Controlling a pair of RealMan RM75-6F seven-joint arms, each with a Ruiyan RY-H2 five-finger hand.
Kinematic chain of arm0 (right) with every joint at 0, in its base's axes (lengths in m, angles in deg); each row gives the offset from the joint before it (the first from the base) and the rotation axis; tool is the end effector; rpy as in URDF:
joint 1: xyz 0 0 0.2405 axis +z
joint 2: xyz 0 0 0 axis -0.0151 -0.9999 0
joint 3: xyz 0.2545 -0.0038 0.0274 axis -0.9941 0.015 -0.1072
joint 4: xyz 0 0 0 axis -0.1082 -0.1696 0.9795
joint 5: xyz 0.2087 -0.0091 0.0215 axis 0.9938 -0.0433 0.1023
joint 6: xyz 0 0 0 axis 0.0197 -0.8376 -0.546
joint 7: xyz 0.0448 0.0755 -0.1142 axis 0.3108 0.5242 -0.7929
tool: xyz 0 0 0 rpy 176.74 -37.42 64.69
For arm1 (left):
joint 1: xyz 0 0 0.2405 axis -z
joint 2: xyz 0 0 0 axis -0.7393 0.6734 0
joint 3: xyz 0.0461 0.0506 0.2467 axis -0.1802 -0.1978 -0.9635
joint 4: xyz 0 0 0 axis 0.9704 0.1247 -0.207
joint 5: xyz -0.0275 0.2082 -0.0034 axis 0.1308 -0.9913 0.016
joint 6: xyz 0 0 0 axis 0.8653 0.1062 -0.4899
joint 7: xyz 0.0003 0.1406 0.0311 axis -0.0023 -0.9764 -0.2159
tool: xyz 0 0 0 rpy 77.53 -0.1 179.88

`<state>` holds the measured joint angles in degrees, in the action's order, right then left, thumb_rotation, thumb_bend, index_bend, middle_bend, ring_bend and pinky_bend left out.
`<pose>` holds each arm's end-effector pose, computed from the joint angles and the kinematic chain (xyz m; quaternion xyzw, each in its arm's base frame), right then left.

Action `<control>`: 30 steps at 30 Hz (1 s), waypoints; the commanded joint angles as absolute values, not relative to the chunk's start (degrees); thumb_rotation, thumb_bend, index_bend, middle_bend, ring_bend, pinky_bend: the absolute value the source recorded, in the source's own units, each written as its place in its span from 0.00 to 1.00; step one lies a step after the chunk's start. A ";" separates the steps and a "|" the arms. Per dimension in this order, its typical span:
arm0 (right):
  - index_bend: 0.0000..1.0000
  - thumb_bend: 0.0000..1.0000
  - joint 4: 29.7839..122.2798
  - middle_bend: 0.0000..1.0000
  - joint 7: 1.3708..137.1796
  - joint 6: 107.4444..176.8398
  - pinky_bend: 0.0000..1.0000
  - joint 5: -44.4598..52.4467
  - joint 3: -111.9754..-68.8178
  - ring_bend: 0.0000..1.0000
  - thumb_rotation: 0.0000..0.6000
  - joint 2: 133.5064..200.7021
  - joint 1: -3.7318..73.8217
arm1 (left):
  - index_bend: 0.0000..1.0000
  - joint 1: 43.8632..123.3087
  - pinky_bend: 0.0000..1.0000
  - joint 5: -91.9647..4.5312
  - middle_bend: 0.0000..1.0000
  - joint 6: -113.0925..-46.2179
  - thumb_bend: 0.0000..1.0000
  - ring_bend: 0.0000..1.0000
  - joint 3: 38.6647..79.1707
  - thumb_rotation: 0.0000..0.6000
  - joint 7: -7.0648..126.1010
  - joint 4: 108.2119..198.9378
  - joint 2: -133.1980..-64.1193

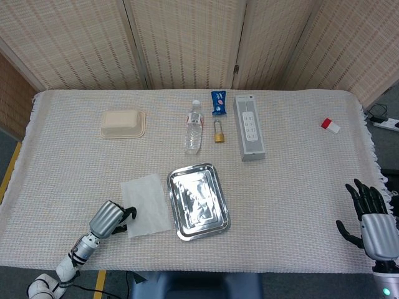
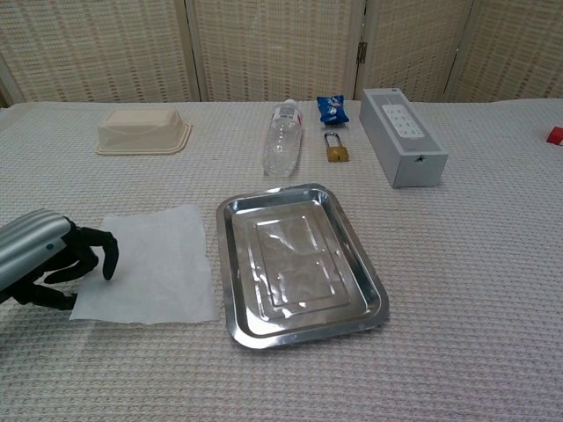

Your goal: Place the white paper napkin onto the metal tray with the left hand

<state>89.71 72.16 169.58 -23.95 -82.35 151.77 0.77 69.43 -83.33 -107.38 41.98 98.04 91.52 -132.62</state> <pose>-0.3177 -0.1513 0.1528 0.5695 -0.3860 0.4273 0.5865 -0.2902 0.2559 -0.0411 -0.7359 -0.2946 -0.5054 0.3408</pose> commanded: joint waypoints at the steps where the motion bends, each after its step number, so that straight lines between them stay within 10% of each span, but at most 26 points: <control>1: 0.00 0.37 89.73 0.00 72.03 169.53 0.00 -24.02 -82.31 0.00 1.00 151.82 0.80 | 0.67 69.21 1.00 -83.35 1.00 -107.79 0.61 1.00 41.79 1.00 98.05 91.25 -132.74; 30: 0.00 0.37 92.27 0.00 74.16 172.65 0.00 -29.18 -79.84 0.00 1.00 149.62 -0.25 | 0.64 76.72 1.00 -82.01 1.00 -121.60 0.62 1.00 46.14 1.00 81.75 104.96 -128.86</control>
<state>92.09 73.77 172.36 -28.96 -79.91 149.94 -0.05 75.64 -81.10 -122.18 46.61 83.49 103.15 -128.50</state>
